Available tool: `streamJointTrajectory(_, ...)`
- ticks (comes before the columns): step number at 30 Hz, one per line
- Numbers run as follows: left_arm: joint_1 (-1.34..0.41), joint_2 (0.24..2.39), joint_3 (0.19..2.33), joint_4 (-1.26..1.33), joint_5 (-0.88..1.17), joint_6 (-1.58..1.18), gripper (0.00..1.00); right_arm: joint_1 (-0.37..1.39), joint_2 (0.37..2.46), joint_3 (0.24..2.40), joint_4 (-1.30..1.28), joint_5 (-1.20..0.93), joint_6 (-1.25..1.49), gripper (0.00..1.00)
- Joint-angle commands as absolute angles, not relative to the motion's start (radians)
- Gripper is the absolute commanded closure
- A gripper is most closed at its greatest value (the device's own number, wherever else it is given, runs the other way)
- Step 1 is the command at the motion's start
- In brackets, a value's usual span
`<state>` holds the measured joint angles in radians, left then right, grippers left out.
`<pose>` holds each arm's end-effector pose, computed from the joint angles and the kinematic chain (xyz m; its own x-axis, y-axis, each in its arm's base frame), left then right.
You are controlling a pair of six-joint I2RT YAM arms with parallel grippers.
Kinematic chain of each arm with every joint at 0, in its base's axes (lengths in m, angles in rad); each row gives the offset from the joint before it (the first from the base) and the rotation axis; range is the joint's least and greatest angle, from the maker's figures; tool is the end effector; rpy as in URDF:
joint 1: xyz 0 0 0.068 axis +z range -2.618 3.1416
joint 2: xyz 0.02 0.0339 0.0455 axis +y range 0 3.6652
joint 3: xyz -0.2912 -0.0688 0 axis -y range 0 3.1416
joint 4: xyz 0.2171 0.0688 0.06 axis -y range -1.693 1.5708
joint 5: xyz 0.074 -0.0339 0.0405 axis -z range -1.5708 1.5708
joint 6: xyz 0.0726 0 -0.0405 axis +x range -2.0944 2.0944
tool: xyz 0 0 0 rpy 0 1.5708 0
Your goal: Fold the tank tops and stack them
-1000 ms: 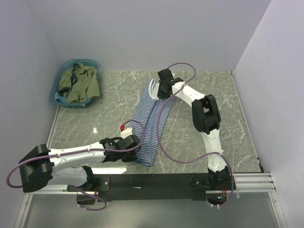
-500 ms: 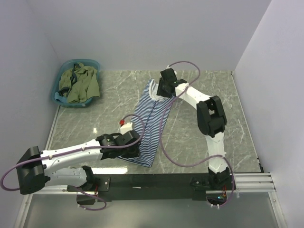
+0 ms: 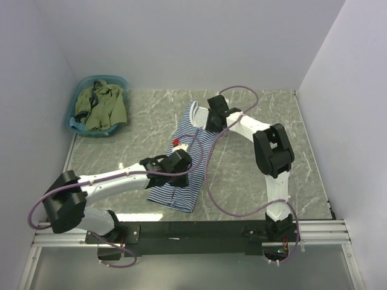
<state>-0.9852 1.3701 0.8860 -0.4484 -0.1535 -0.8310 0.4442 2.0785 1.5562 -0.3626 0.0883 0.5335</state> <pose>0.1579 -0.2179 0.2339 -0.8704 -0.0083 -0.4924 0.1934 0.9137 -0.3573 0.4292 0.1972 0.1984 -0.7937 0.1833 -0.5801 0.0302 0.9642 0.2633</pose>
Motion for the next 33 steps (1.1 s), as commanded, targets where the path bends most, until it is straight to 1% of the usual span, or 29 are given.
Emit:
streamJointTrajectory(1,-0.983,1.41,0.884,-0.394,-0.101,-0.746,0.92,0.422,2.134,1.615,-0.38,0.075,0.525,0.67)
streamJointTrajectory(5,-0.985,1.433,0.835,-0.423,-0.123,-0.758,1.0,0.4,2.189,1.644,-0.399,0.06,0.518,0.67)
streamJointTrajectory(11,-0.985,1.482,0.781,-0.451,-0.127,-0.772,0.99,0.368,2.229,1.703,-0.431,0.046,0.505,0.67)
streamJointTrajectory(21,-0.985,1.551,0.81,-0.534,-0.19,-0.755,0.99,0.338,2.332,1.873,-0.538,0.032,0.448,0.67)
streamJointTrajectory(26,-0.985,1.584,0.83,-0.499,-0.143,-0.732,0.99,0.313,2.368,1.948,-0.557,0.017,0.437,0.66)
streamJointTrajectory(28,-0.985,1.612,0.857,-0.485,-0.12,-0.726,0.99,0.296,2.397,1.992,-0.58,0.012,0.426,0.63)
streamJointTrajectory(33,-0.985,1.756,1.004,-0.427,-0.075,-0.718,1.0,0.267,2.445,2.176,-0.586,-0.024,0.385,0.5)
